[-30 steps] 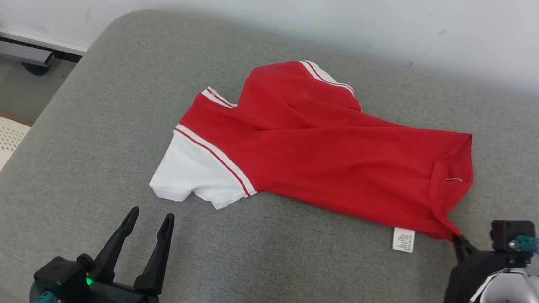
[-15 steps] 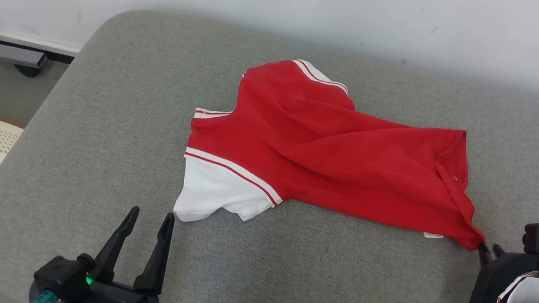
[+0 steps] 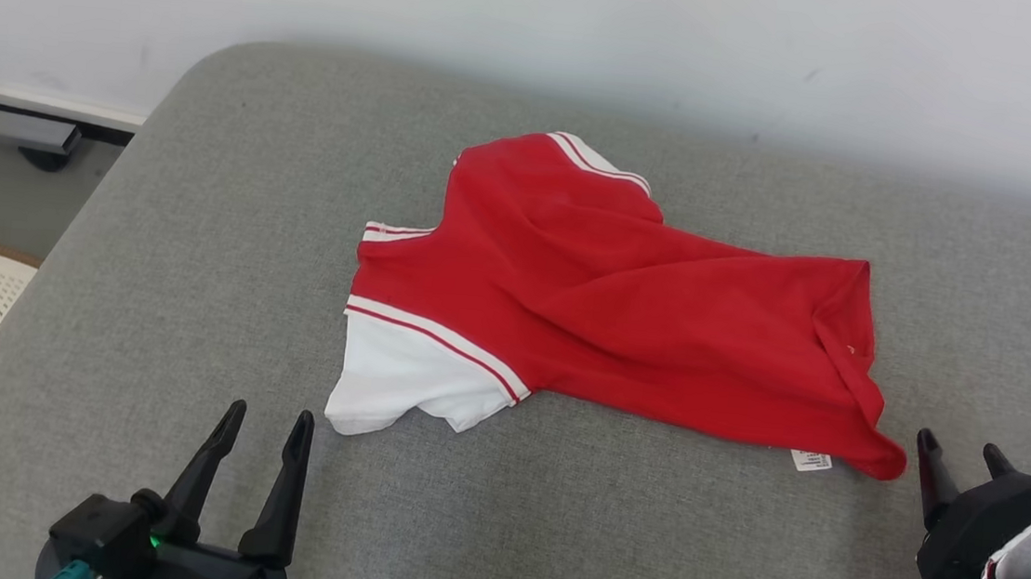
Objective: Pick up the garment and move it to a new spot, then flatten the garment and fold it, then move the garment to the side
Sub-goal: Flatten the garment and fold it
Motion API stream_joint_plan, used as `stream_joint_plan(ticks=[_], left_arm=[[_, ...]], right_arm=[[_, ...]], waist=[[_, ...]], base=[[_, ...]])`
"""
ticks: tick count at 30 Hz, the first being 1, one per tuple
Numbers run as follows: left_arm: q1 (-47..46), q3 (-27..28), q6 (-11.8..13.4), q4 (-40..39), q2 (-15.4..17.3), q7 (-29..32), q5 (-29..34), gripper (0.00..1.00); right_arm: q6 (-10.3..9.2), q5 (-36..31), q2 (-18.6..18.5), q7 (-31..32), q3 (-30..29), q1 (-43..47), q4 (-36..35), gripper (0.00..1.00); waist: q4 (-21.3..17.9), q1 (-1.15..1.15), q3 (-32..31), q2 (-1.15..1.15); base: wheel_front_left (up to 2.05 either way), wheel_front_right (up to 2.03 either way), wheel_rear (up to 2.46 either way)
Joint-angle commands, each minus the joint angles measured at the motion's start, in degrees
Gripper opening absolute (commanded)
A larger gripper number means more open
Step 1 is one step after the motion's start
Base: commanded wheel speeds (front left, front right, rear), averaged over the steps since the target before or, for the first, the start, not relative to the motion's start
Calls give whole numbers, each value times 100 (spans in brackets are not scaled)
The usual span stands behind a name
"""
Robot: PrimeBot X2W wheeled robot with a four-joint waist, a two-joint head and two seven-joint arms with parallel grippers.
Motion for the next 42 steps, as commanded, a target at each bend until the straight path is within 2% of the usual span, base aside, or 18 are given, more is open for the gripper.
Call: stream_joint_plan(ticks=[1,6,12,14,19,30,42], left_arm=[[73,32,30,21,50,-30,41,100],[119,42,36,112,104,-30,83,100],[218,51,96,138,160,4,61,100],[276,82,141,107,193,35,28,100],[376,107,212,46,241,87,-5,100],[561,183,323,212,274,37,-41,100],[633,308,402,359,291,-27,179,100]], right_arm=[[-2,71,-23,-72,-26,27,-58,100],[-2,232,-21,-457,-64,86,-213,100],[-2,416,-20,-1164,-148,204,-72,100],[-2,558,-19,-1537,5,285,63,100],[-2,764,-19,-2027,308,381,78,100],[-2,549,-23,-2894,877,720,-20,100],[-2,150,-24,-3379,1376,1032,-27,100]], waist=[[-90,0,-103,0],[-269,0,-312,0],[-478,0,-588,0],[-578,0,-695,0],[-687,0,-759,0],[-868,0,-853,0],[-841,0,-835,0]], base=[[0,0,0],[0,0,0],[0,0,0],[0,0,0],[0,0,0],[0,0,0],[0,0,0]])
